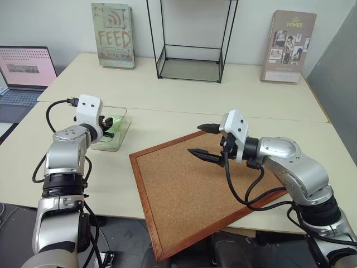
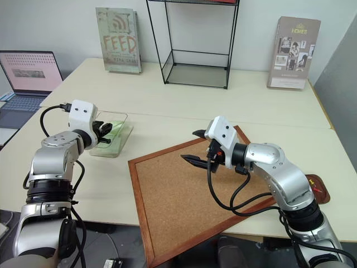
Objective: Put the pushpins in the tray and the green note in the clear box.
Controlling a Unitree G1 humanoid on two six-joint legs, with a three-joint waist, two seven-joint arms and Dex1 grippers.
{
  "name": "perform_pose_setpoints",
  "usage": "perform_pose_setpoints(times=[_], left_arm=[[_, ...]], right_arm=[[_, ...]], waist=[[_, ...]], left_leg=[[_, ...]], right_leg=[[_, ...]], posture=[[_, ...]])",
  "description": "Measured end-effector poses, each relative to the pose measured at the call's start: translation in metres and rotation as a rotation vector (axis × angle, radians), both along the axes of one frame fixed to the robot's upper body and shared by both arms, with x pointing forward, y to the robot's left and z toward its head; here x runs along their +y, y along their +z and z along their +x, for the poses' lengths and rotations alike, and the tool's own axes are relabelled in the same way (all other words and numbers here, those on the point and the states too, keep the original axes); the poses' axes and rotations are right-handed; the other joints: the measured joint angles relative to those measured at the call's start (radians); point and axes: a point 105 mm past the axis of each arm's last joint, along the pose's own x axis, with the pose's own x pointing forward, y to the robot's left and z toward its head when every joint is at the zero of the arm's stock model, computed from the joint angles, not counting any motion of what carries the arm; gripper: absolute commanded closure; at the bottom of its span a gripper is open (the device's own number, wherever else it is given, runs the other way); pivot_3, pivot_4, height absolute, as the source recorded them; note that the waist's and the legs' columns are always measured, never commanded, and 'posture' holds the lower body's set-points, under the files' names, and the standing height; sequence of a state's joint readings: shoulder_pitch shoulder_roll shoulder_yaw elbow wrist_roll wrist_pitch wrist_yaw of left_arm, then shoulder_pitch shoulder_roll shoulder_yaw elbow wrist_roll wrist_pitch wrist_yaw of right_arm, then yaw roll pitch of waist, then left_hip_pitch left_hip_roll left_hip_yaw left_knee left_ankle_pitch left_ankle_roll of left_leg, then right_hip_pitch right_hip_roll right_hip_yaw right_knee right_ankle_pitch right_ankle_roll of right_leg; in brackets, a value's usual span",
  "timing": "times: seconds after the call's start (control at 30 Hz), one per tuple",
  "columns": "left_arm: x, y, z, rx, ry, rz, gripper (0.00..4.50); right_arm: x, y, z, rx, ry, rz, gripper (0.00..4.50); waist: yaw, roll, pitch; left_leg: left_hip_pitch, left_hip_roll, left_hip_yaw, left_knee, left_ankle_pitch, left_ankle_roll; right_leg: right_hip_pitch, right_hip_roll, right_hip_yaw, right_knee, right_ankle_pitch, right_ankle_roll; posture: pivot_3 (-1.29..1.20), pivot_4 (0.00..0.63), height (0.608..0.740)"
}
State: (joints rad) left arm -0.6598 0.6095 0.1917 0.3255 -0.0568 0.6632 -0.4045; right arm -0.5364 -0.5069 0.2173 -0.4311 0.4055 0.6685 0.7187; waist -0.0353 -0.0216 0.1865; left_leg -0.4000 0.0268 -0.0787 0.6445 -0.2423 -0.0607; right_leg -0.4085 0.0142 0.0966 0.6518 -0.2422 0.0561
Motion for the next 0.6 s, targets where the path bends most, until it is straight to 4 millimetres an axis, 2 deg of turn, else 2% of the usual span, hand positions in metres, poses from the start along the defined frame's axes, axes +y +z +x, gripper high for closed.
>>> perform_pose_setpoints(times=[0.1, 0.2, 0.3, 0.37, 0.47, 0.6], left_arm=[[0.000, 0.000, 0.000, 0.003, 0.003, -0.004, 1.62], [-0.003, 0.011, 0.000, -0.041, 0.004, 0.018, 0.98], [-0.011, 0.022, 0.000, -0.105, -0.033, 0.024, 0.98], [-0.029, 0.030, 0.000, -0.158, -0.107, 0.004, 0.98], [-0.061, 0.045, -0.006, -0.240, -0.278, 0.036, 0.98], [-0.091, 0.047, -0.015, -0.254, -0.448, 0.005, 0.98]], right_arm=[[0.000, 0.000, 0.000, 0.001, -0.002, 0.000, 0.58], [0.000, 0.000, 0.000, 0.000, -0.004, 0.001, 0.58], [-0.002, 0.001, 0.001, -0.004, -0.023, 0.018, 0.58], [-0.004, 0.003, 0.002, -0.013, -0.050, 0.040, 0.58], [-0.018, 0.005, 0.002, -0.028, -0.134, 0.086, 0.58], [-0.041, -0.006, -0.007, -0.019, -0.245, 0.126, 0.58]], waist=[[0.000, 0.000, 0.000], [0.000, 0.000, 0.000], [0.002, 0.000, 0.000], [0.004, 0.000, 0.000], [0.005, 0.000, 0.000], [0.004, 0.000, 0.000]], left_leg=[[0.000, 0.000, 0.000, 0.000, 0.000, 0.000], [0.000, 0.000, 0.000, 0.000, 0.000, 0.000], [0.000, 0.000, 0.000, 0.000, 0.000, 0.000], [-0.001, 0.000, 0.000, 0.000, 0.000, 0.000], [-0.001, 0.000, 0.001, 0.000, 0.000, 0.000], [-0.001, 0.000, 0.001, 0.000, 0.000, 0.000]], right_leg=[[0.000, 0.000, 0.000, 0.000, 0.000, 0.000], [0.000, 0.000, 0.000, 0.000, 0.000, 0.000], [0.000, 0.000, 0.000, 0.000, 0.000, 0.000], [0.000, 0.000, 0.000, 0.000, 0.000, 0.000], [0.000, -0.001, 0.001, -0.001, 0.000, 0.000], [0.000, 0.000, 0.001, -0.001, 0.000, 0.000]], posture=[[0.00, 0.150, 0.740], [0.00, 0.150, 0.740], [0.00, 0.150, 0.740], [0.00, 0.150, 0.740], [0.00, 0.150, 0.740], [0.00, 0.150, 0.740]])
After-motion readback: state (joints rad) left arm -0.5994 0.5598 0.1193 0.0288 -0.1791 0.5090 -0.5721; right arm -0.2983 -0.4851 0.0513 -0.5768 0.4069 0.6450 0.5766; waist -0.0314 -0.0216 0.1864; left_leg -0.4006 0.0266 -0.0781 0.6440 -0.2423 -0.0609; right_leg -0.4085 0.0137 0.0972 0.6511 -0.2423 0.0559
